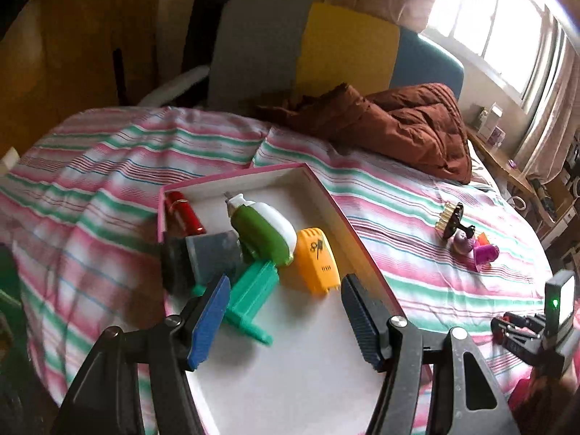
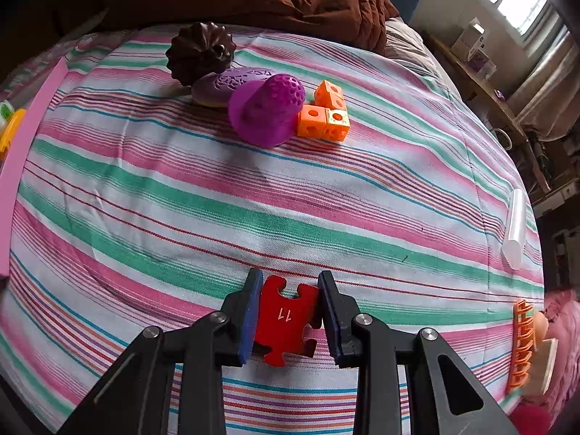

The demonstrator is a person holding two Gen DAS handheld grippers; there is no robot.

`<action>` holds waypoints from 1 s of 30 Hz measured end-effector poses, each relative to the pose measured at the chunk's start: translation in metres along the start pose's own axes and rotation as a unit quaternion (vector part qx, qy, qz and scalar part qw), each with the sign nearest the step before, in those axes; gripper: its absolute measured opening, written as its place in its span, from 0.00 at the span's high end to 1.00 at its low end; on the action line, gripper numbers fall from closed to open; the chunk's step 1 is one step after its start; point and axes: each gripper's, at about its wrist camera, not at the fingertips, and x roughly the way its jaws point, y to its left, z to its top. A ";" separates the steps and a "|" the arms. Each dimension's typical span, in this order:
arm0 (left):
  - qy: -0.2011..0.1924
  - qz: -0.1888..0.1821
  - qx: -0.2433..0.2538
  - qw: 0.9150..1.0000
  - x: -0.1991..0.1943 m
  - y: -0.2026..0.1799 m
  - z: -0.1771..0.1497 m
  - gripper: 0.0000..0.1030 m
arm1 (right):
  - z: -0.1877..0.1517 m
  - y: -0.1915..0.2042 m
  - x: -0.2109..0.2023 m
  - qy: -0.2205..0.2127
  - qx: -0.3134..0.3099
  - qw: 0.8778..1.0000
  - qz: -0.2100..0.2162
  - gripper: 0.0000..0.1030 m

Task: Organize rigid objects
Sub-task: 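Carry the green toy into the tray and open the left tool, then carry the red puzzle piece into the tray and open the right tool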

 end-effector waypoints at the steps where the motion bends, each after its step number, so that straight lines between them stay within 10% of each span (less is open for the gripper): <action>1: -0.008 0.005 0.002 1.000 -0.006 0.000 -0.004 0.37 | -0.001 0.001 0.000 -0.001 -0.004 1.000 0.001 0.69; 30: 0.003 0.035 0.014 0.999 -0.034 0.015 -0.058 0.37 | -0.002 0.001 0.002 -0.004 0.001 1.000 -0.003 0.69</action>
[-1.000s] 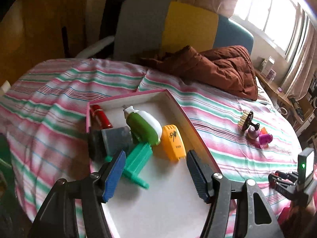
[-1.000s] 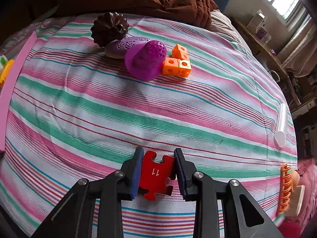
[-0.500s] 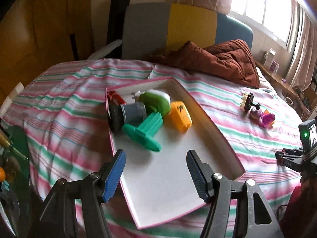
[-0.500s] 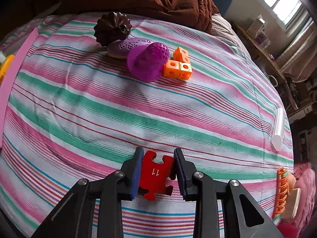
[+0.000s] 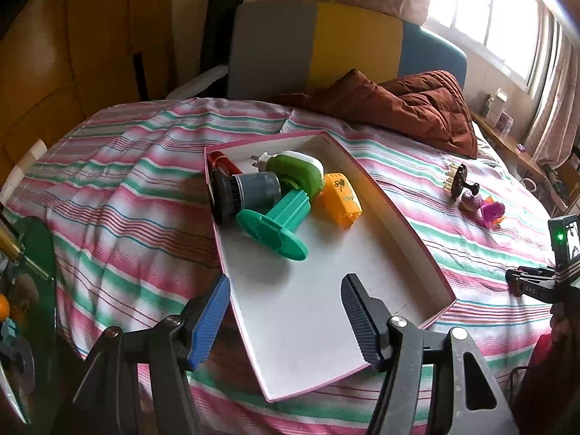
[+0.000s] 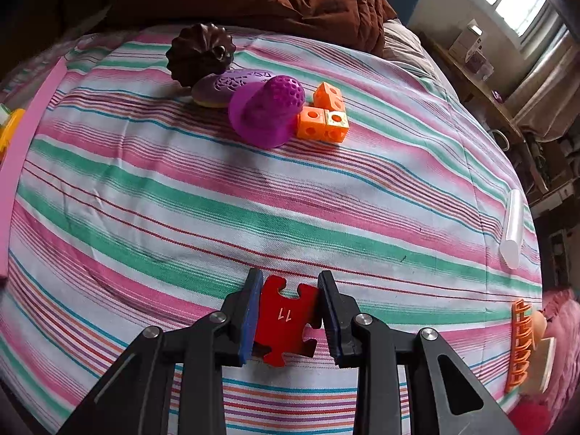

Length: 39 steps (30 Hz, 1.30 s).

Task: Organize rigid objects
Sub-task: 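Carry the red puzzle piece into the tray and open the right tool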

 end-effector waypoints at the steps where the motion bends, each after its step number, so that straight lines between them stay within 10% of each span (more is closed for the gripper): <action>1: 0.000 0.000 0.000 1.000 0.000 0.001 0.000 0.37 | 0.000 -0.001 0.000 0.001 0.002 1.000 0.002 0.69; 24: 0.003 -0.004 -0.019 1.000 -0.004 0.020 -0.006 0.37 | -0.006 0.043 -0.023 0.015 0.013 0.993 0.118 0.70; 39: 0.006 0.006 -0.048 0.999 -0.005 0.046 -0.011 0.37 | 0.023 0.129 -0.102 -0.069 -0.044 0.971 0.224 0.70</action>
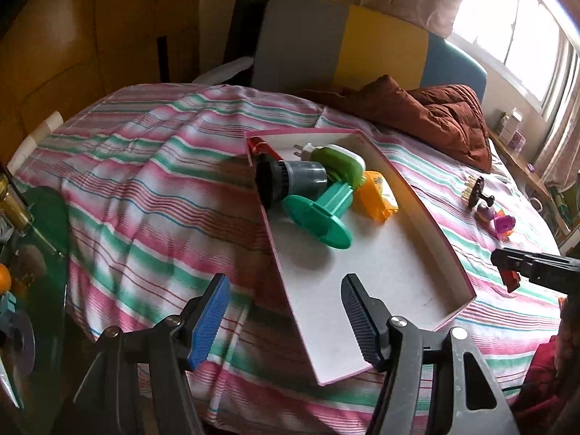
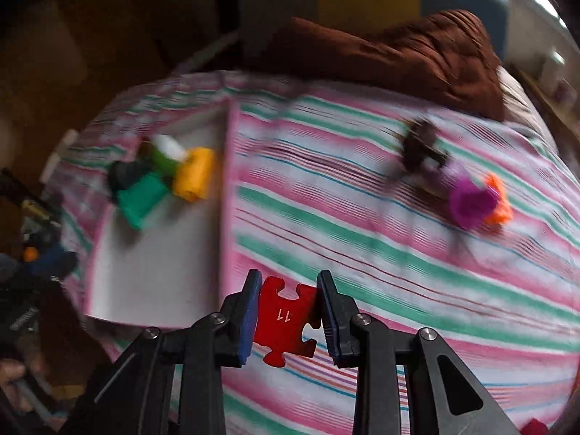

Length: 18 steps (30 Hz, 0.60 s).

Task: Organize rigid objects
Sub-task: 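Carry the red puzzle piece into the tray and open the right tool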

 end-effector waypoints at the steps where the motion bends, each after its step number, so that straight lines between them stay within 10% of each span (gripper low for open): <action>1: 0.000 0.001 -0.004 1.000 0.000 0.003 0.000 0.37 | 0.004 0.009 0.002 -0.002 -0.007 1.000 0.010 0.69; 18: 0.002 0.024 -0.050 0.998 0.000 0.047 -0.003 0.37 | 0.028 0.137 0.088 0.064 -0.014 0.987 0.149 0.69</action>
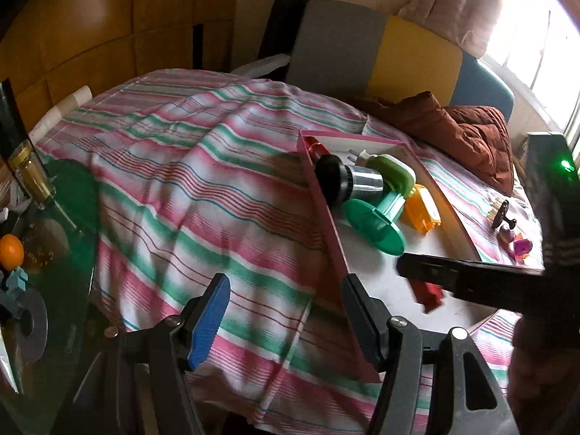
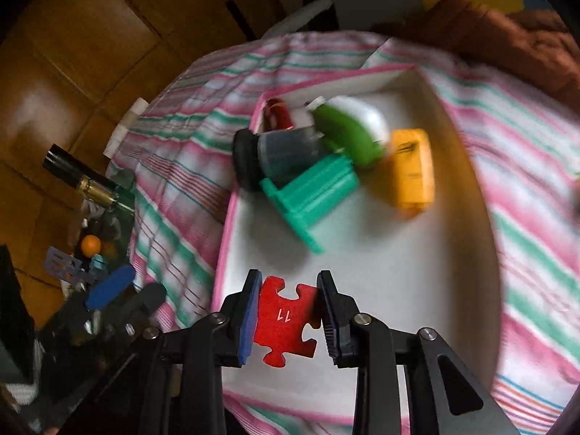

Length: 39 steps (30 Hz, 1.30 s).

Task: Organize rigid objects
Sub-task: 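Carry the red puzzle piece into the tray and open the right tool, then grasp the brown spiky toy with the left tool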

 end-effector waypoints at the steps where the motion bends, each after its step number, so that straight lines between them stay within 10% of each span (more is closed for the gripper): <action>1: 0.001 0.000 -0.001 1.000 0.001 0.001 0.000 0.37 | 0.002 0.000 0.005 0.000 0.006 1.000 0.002 0.68; 11: 0.000 0.004 0.000 1.000 -0.002 0.004 -0.003 0.37 | 0.006 -0.001 0.018 -0.002 0.039 0.999 0.037 0.66; 23: -0.001 -0.016 0.024 1.000 -0.010 -0.018 0.004 0.37 | -0.007 -0.003 -0.051 -0.084 -0.027 0.995 -0.036 0.53; 39: 0.010 -0.100 0.104 0.989 -0.014 -0.107 0.028 0.38 | -0.038 -0.176 -0.164 -0.161 0.119 0.959 -0.199 0.50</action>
